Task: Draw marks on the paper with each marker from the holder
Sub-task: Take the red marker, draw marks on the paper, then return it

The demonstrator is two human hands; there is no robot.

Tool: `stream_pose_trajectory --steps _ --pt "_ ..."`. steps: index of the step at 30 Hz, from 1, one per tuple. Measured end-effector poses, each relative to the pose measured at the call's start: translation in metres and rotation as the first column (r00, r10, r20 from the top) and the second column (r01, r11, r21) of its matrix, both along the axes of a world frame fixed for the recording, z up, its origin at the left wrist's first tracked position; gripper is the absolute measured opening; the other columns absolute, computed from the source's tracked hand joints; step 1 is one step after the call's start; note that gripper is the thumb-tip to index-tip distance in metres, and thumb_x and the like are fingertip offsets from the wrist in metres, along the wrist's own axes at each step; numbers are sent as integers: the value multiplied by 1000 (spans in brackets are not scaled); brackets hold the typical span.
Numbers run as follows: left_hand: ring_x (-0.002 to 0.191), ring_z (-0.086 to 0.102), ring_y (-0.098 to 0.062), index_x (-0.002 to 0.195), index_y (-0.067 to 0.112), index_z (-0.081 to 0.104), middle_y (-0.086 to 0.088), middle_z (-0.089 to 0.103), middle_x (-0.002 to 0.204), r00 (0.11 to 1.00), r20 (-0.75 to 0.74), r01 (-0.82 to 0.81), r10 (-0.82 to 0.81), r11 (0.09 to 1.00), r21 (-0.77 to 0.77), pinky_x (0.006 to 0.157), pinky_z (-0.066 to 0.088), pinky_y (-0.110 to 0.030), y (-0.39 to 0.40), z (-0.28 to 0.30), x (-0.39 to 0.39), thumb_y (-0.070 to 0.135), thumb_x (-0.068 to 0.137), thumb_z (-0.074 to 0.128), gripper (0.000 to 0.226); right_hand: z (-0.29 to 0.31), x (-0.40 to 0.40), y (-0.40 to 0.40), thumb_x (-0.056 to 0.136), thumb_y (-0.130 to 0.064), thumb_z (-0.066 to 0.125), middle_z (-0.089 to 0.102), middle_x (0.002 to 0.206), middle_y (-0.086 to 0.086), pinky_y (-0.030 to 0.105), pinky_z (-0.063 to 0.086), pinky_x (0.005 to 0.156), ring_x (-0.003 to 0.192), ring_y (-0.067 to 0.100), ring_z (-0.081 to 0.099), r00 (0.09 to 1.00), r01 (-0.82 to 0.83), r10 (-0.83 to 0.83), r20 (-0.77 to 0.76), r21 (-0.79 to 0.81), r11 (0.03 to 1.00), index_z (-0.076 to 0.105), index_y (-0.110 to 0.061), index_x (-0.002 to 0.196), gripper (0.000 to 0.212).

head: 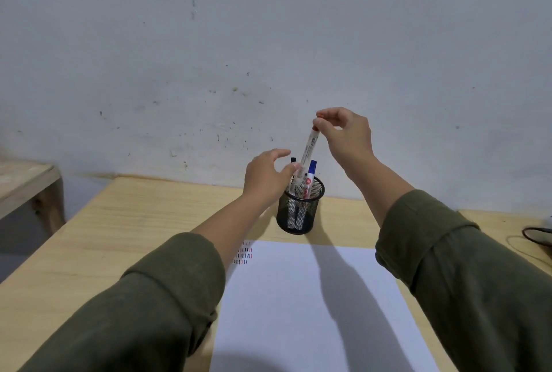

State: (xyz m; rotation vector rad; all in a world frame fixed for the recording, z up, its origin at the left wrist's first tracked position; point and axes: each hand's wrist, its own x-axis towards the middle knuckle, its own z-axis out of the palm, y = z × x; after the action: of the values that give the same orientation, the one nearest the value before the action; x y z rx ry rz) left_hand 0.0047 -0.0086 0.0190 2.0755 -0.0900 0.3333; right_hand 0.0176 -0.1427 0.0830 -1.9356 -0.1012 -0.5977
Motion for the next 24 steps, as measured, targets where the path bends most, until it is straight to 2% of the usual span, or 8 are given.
stream_pose_trajectory --steps 5,8,12,14,16,17,21,24 --pt "112 58 -15 111 20 66 1 68 116 999 46 22 -20 999 -42 93 39 -27 -3 17 -18 31 86 60 28 16 -22 6 83 -16 67 69 82 -4 18 44 74 84 6 62 998 -60 61 -3 128 990 70 -17 92 9" --pt "105 61 -15 105 17 67 1 71 109 998 64 25 -22 999 -40 87 39 -22 -2 20 -34 29 87 60 23 20 -38 8 84 -14 66 71 88 3 13 45 72 85 8 64 996 -82 85 -5 199 977 70 -14 94 11" --pt "104 61 -16 104 15 67 0 71 107 998 57 38 -36 998 -43 86 38 -21 1 23 -56 28 87 59 23 15 -64 13 87 -16 63 71 96 3 3 43 60 74 -8 63 985 -157 171 -38 234 959 67 -14 99 12" --pt "103 61 -15 104 14 67 -1 70 107 998 54 47 -45 998 -48 85 37 -20 4 25 -67 27 87 60 24 7 -75 19 87 -16 63 72 101 7 7 48 72 84 4 64 975 -192 211 -75 202 960 67 -16 92 7" --pt "101 62 -13 103 13 68 -1 71 105 997 44 70 -68 996 -51 83 37 -19 8 24 -76 27 85 62 23 -1 -85 23 88 -17 62 73 102 8 25 49 89 95 16 66 972 -200 218 -90 172 964 68 -22 82 10" --pt "99 62 -11 102 13 69 -1 71 105 995 30 94 -93 994 -49 83 37 -19 11 24 -81 27 84 64 24 -4 -89 24 88 -18 61 73 101 7 30 49 90 97 18 66 972 -199 216 -94 167 966 67 -24 80 12" --pt "101 60 -8 110 15 65 -2 69 112 985 37 169 -167 984 -62 92 41 -21 33 33 -90 25 86 62 27 -7 -105 20 91 -19 59 72 90 5 17 52 70 82 13 64 941 -279 304 -149 168 946 68 -15 93 10" --pt "108 56 -9 125 20 56 -4 65 120 964 91 261 -250 956 -133 99 41 -24 46 48 -93 22 91 54 34 -9 -115 16 90 -23 60 71 83 0 21 44 65 78 12 61 883 -370 386 -267 108 923 69 -18 89 10"
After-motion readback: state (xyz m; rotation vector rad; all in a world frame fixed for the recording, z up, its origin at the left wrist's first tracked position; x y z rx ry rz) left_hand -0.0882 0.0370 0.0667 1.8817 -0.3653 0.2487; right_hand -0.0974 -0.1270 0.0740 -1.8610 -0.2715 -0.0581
